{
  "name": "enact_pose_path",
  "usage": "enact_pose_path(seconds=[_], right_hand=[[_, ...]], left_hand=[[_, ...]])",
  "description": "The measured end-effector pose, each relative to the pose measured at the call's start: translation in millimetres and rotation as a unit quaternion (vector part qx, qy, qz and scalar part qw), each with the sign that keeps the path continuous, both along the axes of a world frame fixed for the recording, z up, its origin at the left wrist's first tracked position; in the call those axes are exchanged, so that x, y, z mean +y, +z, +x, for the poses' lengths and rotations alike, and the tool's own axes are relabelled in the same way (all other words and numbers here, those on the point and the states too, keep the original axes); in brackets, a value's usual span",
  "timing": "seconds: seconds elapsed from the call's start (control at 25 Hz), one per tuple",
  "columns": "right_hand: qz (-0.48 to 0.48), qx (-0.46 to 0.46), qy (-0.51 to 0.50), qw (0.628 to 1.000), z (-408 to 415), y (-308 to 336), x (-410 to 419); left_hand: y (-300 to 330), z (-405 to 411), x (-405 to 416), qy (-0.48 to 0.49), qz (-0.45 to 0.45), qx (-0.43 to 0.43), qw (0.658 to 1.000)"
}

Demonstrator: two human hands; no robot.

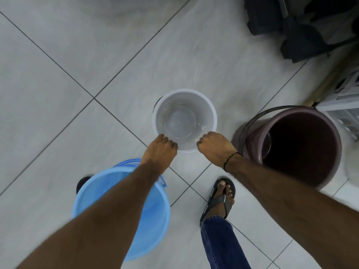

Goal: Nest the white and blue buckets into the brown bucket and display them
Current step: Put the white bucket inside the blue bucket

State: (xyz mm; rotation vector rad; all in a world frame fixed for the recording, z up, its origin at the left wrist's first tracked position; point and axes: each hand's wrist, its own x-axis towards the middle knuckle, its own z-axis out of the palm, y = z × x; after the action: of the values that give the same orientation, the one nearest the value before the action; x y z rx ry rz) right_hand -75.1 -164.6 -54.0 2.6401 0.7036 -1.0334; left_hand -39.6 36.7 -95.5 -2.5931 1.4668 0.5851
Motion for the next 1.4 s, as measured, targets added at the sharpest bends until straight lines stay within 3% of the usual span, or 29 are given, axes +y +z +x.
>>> enact_pose_path(seconds=[0.12,0.24,0.48,0.68,0.84,1.08,1.24,1.32,1.4], right_hand=[[-0.015,0.015,0.028,0.999,8.3,29.0,-3.6],[-0.011,-0.004,0.038,0.999,20.2,84.3,-12.0],[0.035,-0.014,0.085,0.996,1.1,272.5,5.0],[0.100,-0.034,0.155,0.982,-40.7,356.3,75.6],[0.085,0.003,0.216,0.973,-81.4,321.8,145.8],[0.052,0.089,0.205,0.973,-126.0,184.7,197.8],[0.053,0.100,0.130,0.985,-141.6,134.1,214.4],[0.105,0.077,0.021,0.991,-144.2,123.7,216.8],[0.155,0.006,-0.166,0.974,-143.5,116.2,215.4]], left_hand=[[19.3,19.8,5.2,-0.052,-0.008,0.017,0.999],[78.0,27.2,6.2,-0.047,-0.039,0.025,0.998],[292.0,-21.7,32.0,0.091,-0.079,0.007,0.993],[386.3,-108.8,94.1,0.212,-0.068,0.004,0.975],[356.0,-169.5,164.7,0.259,-0.018,0.066,0.964],[205.1,-221.9,206.8,0.296,0.021,0.177,0.938],[154.5,-236.7,215.4,0.354,-0.063,0.165,0.918],[155.2,-226.6,218.9,0.465,-0.121,0.144,0.865],[149.2,-212.8,226.7,0.650,-0.109,0.110,0.744]])
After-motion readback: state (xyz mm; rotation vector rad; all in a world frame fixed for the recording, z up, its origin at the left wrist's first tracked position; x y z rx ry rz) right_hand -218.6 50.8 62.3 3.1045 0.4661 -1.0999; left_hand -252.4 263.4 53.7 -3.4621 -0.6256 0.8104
